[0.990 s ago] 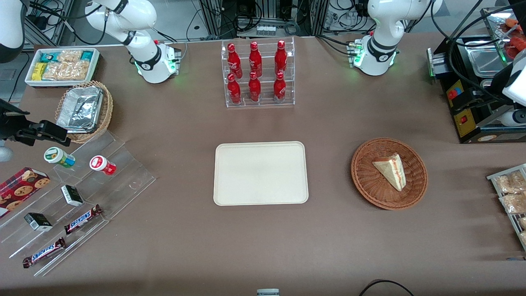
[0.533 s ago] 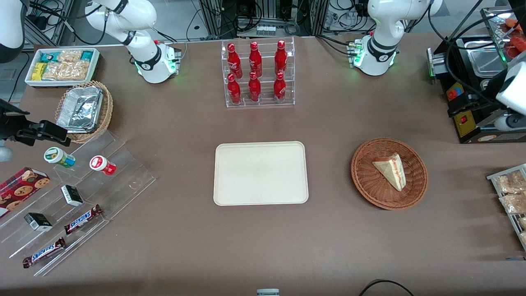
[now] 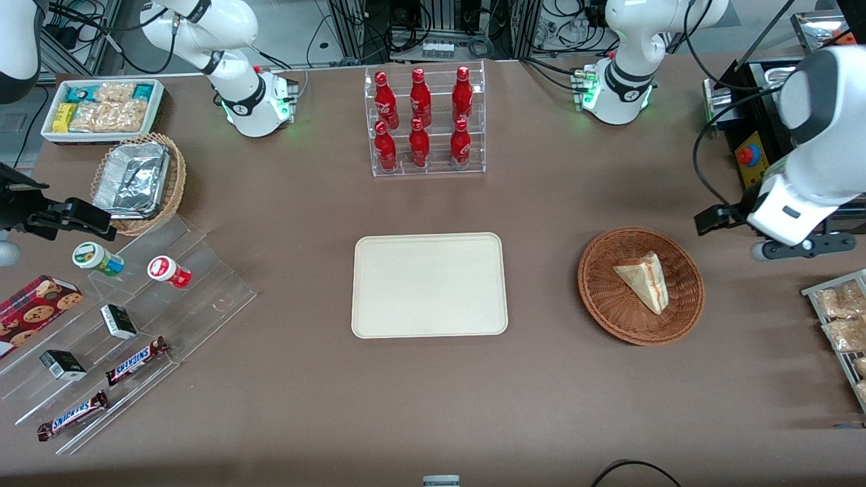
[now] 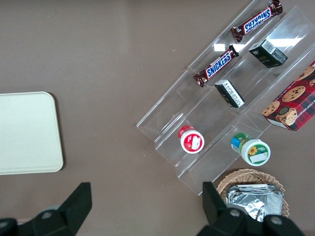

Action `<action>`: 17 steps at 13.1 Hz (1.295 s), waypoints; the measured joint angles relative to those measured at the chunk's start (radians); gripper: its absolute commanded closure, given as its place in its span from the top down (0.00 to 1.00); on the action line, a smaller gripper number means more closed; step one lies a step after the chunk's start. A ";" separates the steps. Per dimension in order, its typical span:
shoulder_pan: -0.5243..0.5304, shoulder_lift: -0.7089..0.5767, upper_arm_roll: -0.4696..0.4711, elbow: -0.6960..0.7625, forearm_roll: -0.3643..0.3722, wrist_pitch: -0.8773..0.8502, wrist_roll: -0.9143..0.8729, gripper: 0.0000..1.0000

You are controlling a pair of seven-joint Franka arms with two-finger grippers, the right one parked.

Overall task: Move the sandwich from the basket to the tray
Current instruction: 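Move the left gripper over the wicker basket toward the wrapped sandwich, then lower the open left gripper around the sandwich and close it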

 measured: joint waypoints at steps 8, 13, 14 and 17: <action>-0.001 0.003 -0.038 -0.273 -0.001 0.309 -0.320 1.00; -0.001 0.081 -0.038 -0.293 -0.001 0.407 -0.368 1.00; -0.001 0.102 -0.038 -0.293 -0.001 0.428 -0.370 1.00; -0.001 0.161 -0.038 -0.294 -0.004 0.502 -0.373 1.00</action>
